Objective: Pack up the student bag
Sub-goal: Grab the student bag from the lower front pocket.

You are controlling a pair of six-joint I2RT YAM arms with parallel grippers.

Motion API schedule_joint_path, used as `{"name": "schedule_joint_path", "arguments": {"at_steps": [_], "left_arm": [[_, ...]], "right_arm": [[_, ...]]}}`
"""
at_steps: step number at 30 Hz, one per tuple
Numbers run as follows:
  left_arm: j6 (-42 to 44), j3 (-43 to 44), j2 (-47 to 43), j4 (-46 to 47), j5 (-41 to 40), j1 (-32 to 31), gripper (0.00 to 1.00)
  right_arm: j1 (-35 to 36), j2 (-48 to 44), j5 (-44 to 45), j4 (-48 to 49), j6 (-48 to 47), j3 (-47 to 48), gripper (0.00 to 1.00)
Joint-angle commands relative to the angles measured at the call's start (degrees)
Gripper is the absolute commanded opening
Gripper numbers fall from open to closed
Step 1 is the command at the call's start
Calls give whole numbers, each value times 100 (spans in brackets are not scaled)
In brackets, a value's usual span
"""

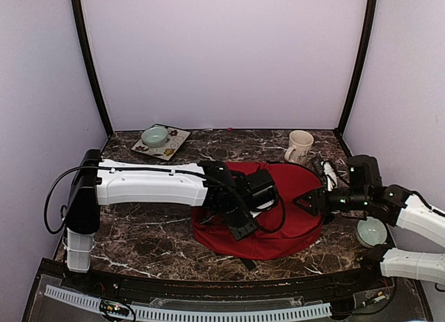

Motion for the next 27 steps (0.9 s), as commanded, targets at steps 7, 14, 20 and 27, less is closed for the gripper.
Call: {"name": "schedule_joint_path", "arguments": {"at_steps": [7, 14, 20, 27], "left_arm": [[-41, 585, 8, -229, -508, 0, 0], [-114, 1117, -17, -612, -750, 0, 0], [-317, 1180, -108, -570, -1058, 11, 0], [-577, 1216, -191, -258, -767, 107, 0]], "right_arm": [[68, 93, -37, 292, -61, 61, 54], [115, 67, -57, 521, -61, -67, 55], [228, -91, -163, 835, -171, -235, 55], [605, -306, -127, 1303, -376, -504, 58]]}}
